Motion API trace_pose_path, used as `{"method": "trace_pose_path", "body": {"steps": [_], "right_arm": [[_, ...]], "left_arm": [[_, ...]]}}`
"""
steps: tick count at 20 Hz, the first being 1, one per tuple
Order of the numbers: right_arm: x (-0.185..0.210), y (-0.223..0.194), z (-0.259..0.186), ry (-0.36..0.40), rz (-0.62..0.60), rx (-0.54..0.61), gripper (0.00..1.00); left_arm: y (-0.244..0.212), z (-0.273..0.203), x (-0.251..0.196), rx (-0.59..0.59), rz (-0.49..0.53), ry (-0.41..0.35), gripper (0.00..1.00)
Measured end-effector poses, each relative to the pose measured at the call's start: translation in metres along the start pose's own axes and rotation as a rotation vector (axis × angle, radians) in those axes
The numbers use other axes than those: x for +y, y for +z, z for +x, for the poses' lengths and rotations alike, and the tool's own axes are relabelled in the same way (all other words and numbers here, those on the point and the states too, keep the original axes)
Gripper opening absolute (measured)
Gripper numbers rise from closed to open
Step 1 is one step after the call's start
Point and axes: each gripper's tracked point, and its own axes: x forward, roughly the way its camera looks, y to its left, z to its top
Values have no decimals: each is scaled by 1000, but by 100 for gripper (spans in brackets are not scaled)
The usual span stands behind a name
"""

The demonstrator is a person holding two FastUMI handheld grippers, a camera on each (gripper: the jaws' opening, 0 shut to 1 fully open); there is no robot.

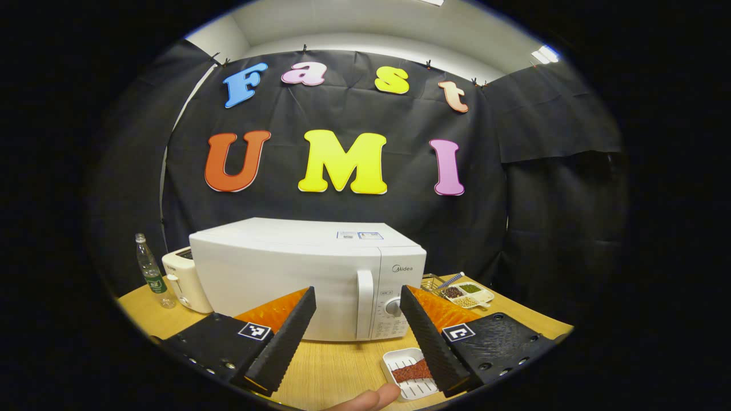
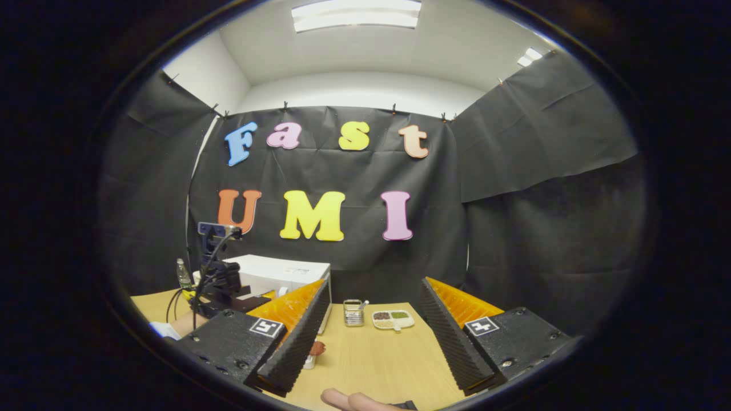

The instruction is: Open the microwave oven with the left hand, put the food in, and close the microwave oven.

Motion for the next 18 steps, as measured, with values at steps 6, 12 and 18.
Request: {"method": "trace_pose_path", "body": {"steps": [6,12,18], "right_arm": [[-20,-20,14,-1,-5,20,100],[-35,-44,25,-7,14,62,100],[-37,-52,28,-7,23,81,100]], "left_arm": [[-27,58,3,17,35,36,90],[-34,87,-3,16,49,12,67],[-50,86,-1,96,66,-1,14]]}}
